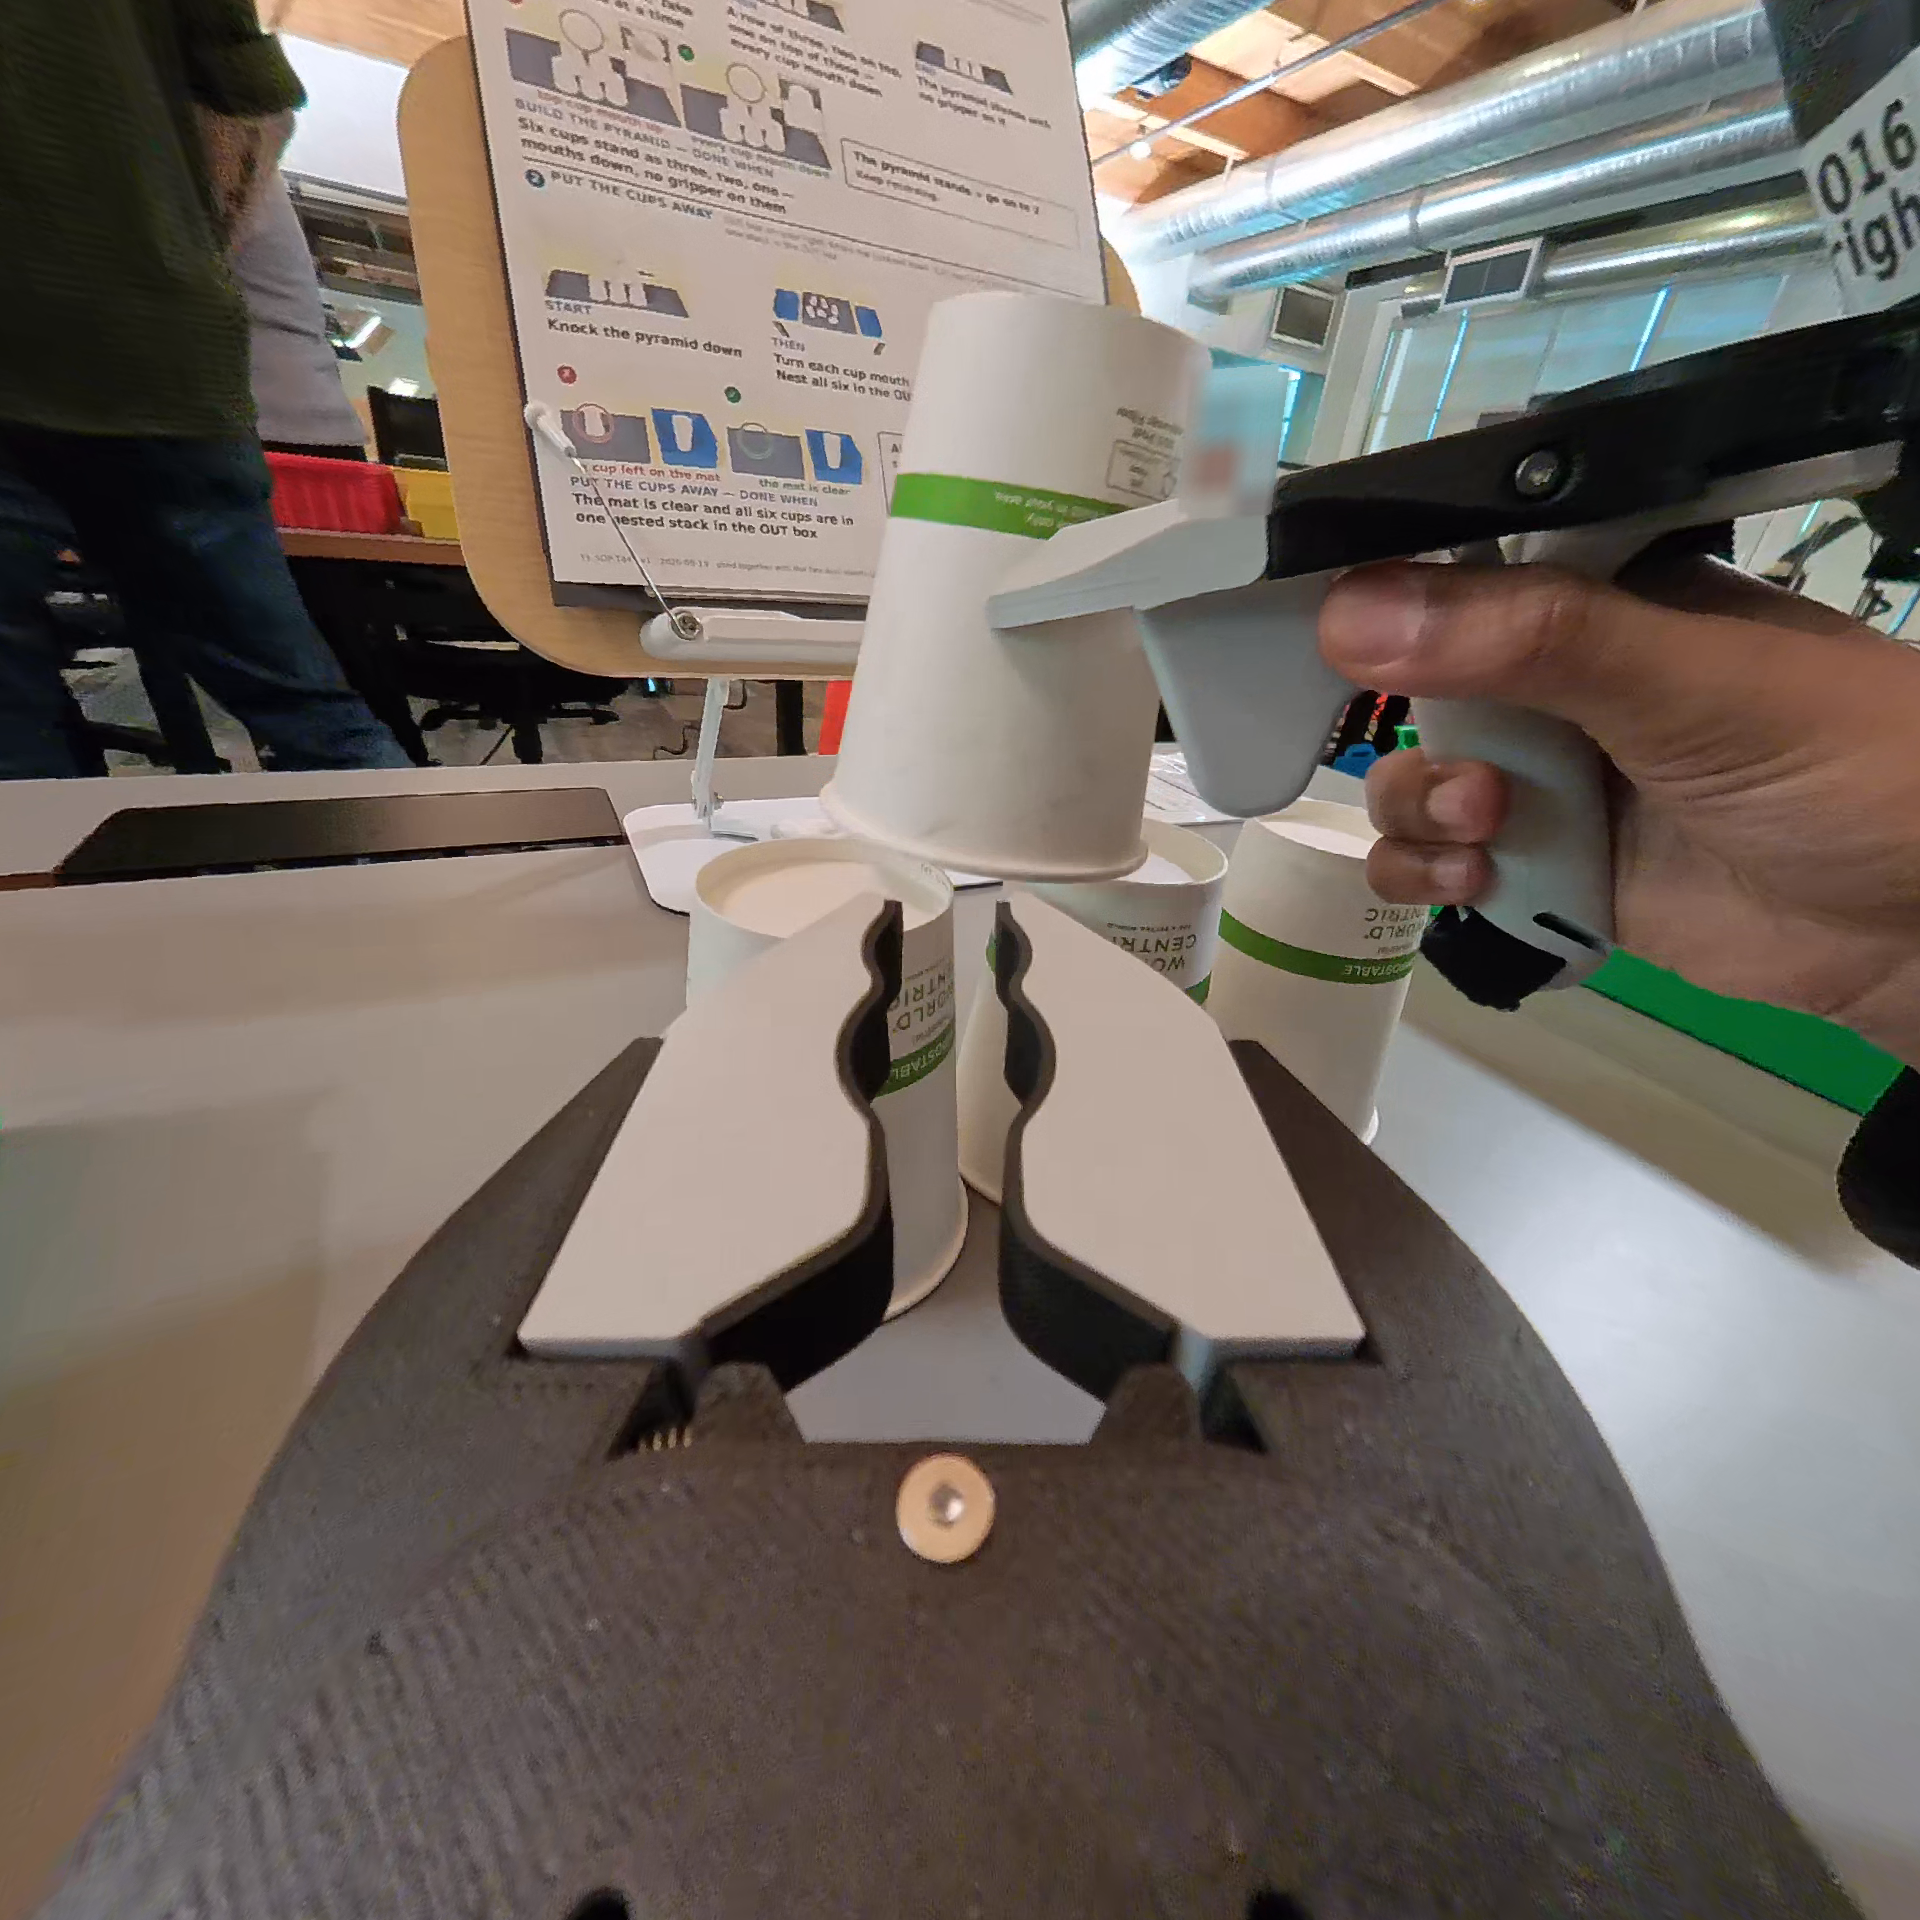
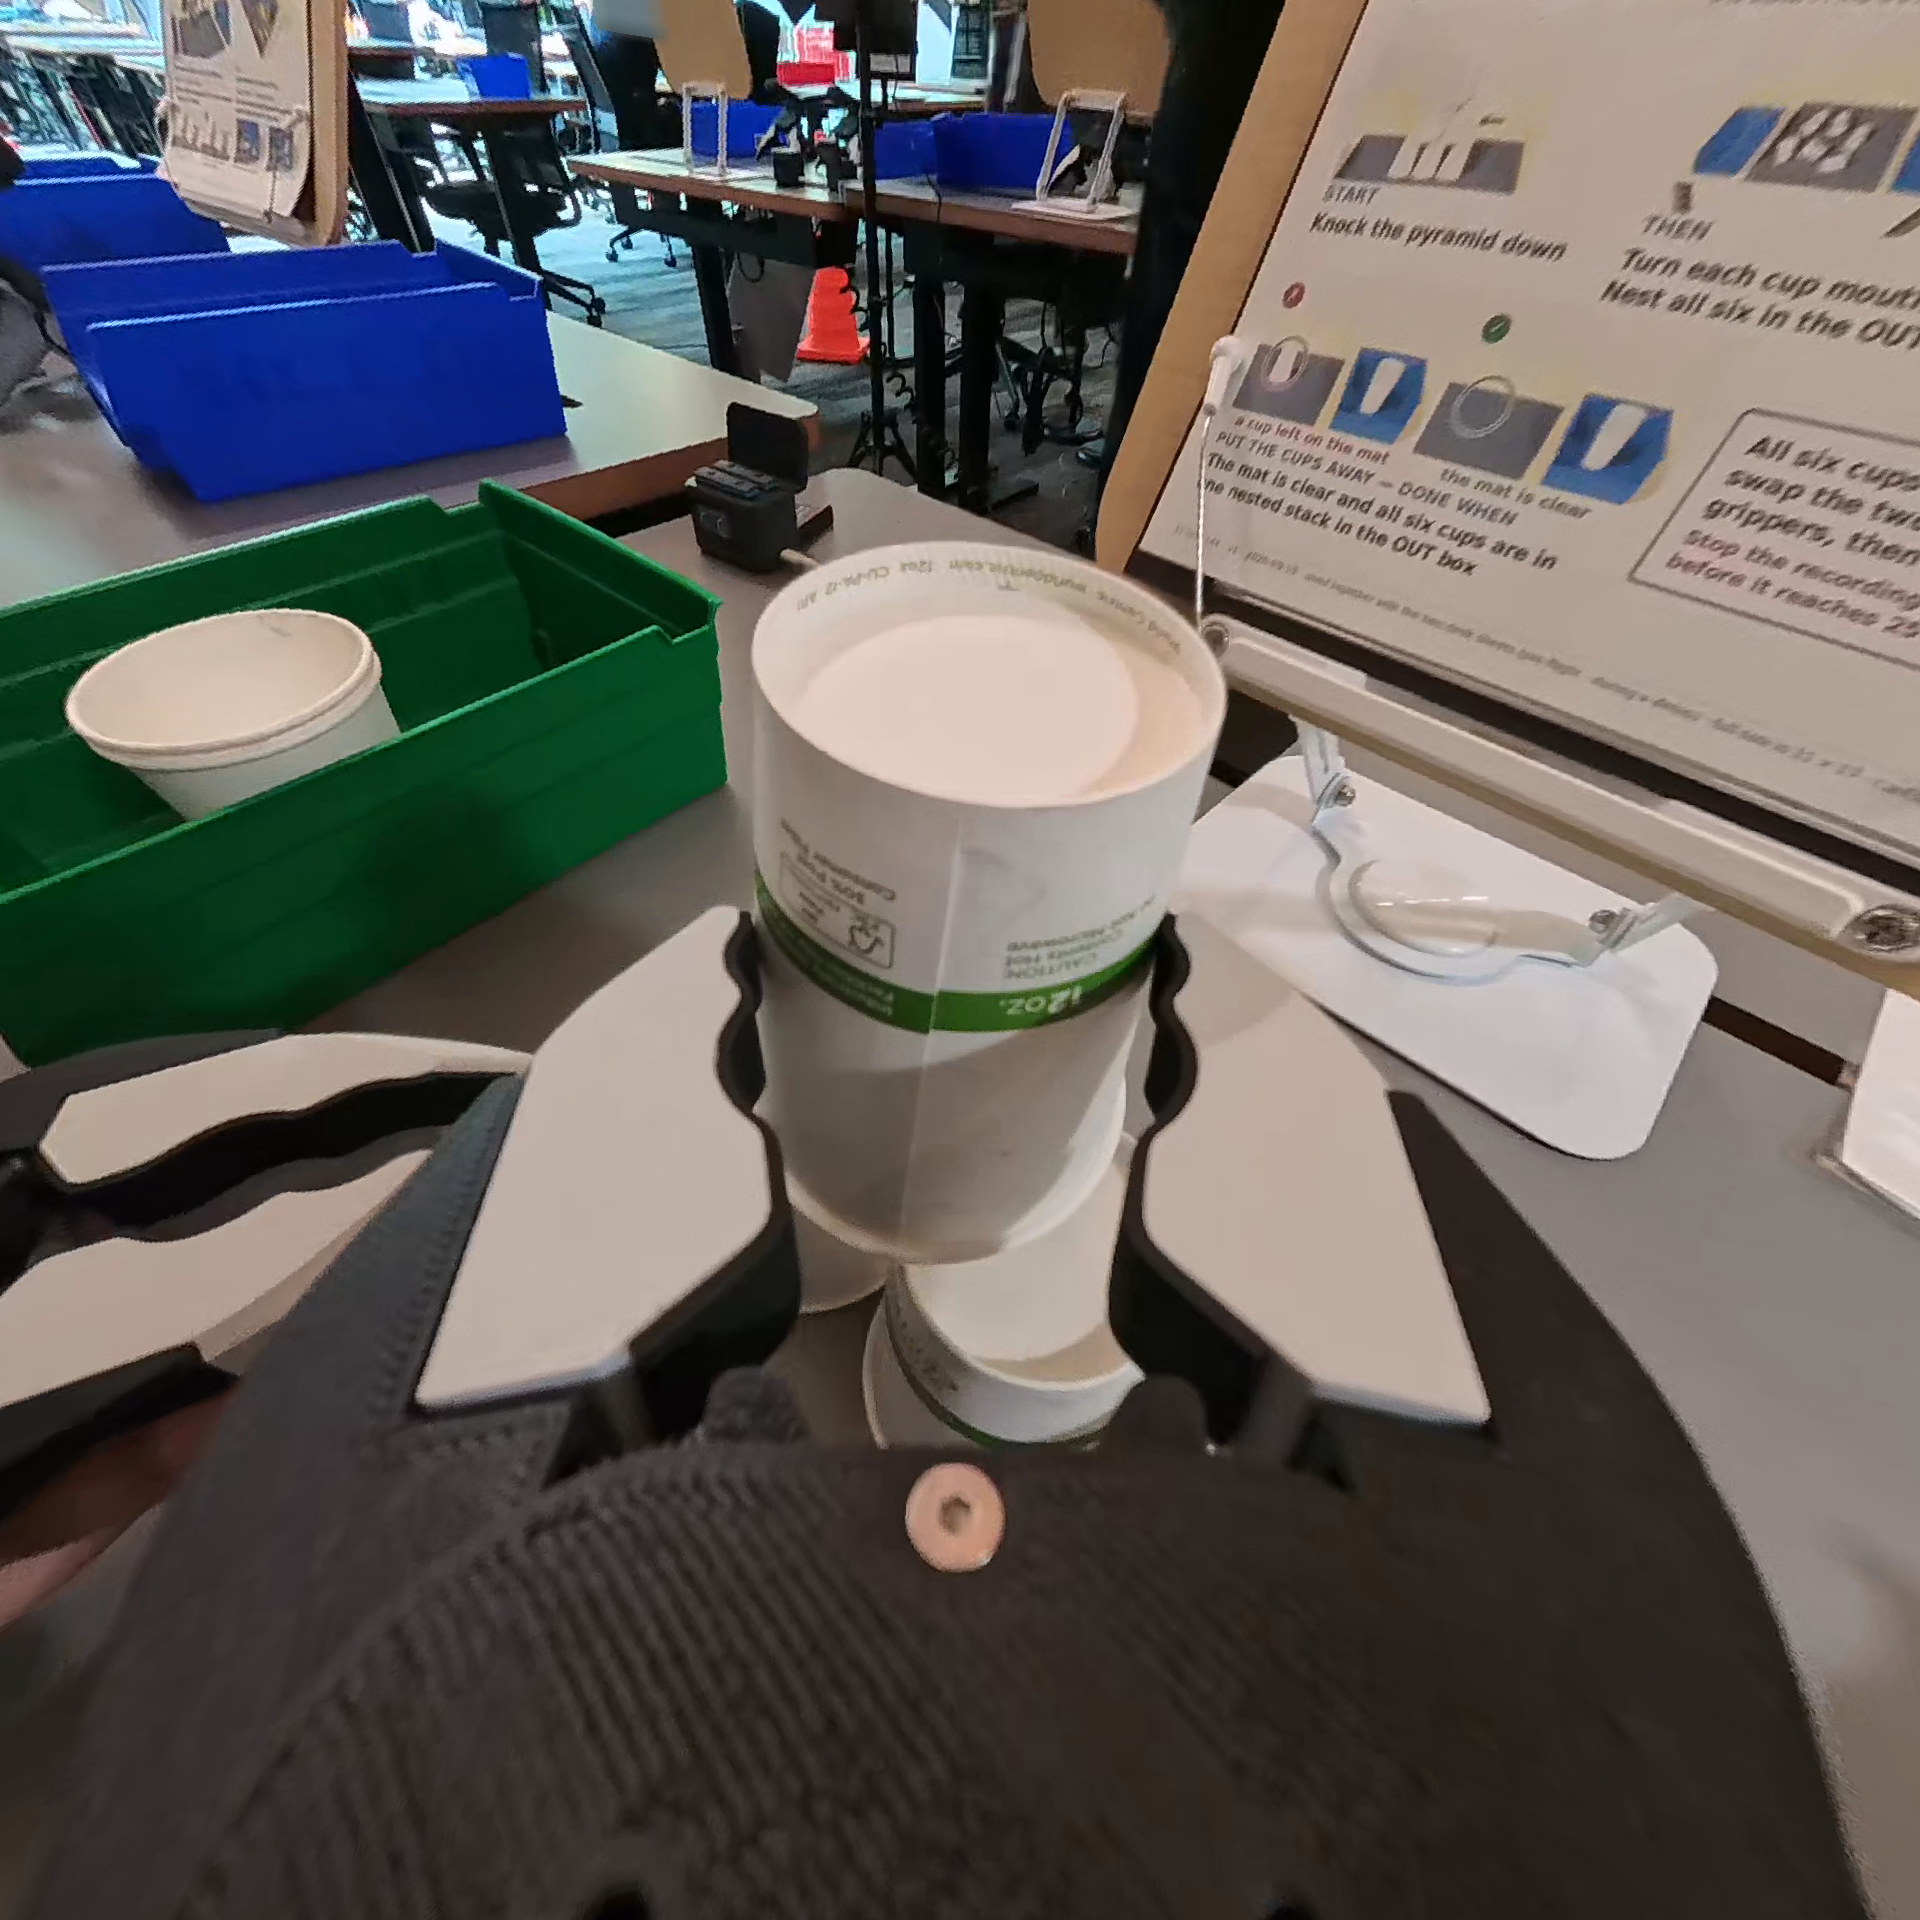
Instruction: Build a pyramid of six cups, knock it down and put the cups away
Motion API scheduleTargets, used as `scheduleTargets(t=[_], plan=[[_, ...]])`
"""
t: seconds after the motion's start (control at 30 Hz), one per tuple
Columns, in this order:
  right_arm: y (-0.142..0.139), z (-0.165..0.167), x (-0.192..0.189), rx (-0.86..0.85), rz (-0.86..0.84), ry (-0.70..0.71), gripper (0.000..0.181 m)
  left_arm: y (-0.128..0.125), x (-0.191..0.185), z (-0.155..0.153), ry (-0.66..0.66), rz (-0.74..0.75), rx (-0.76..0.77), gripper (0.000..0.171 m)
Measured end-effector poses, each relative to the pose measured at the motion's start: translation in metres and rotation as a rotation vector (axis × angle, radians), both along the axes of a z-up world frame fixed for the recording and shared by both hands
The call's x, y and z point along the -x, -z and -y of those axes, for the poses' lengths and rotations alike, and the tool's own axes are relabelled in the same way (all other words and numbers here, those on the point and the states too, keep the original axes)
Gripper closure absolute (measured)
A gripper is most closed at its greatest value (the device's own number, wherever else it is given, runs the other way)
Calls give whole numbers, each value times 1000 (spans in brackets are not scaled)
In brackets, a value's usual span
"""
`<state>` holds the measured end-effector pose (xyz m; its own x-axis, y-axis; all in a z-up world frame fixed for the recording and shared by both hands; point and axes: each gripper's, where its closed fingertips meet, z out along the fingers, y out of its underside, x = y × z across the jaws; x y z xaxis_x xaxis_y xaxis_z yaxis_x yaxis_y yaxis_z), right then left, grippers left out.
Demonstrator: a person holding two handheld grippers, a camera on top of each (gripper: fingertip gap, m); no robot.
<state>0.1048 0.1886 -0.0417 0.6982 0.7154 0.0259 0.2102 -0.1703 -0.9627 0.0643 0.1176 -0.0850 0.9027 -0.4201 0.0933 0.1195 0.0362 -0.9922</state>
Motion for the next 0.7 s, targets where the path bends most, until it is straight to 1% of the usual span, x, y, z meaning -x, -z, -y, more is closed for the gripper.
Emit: scheduleTargets(t=[0.33, 0.57, 0.7], plan=[[4, 2, 4, -64, 68, 7, 106, 4, 1, -2, 0, 9, 21, 154], [-1, 9, 4, -73, 90, -10, 93, 3, 2, -3, -5, 17, 26, 154], [-3, 22, 0, -46, 82, -59, 88, 2, 2, -2, -4, 19, 24, 154]])
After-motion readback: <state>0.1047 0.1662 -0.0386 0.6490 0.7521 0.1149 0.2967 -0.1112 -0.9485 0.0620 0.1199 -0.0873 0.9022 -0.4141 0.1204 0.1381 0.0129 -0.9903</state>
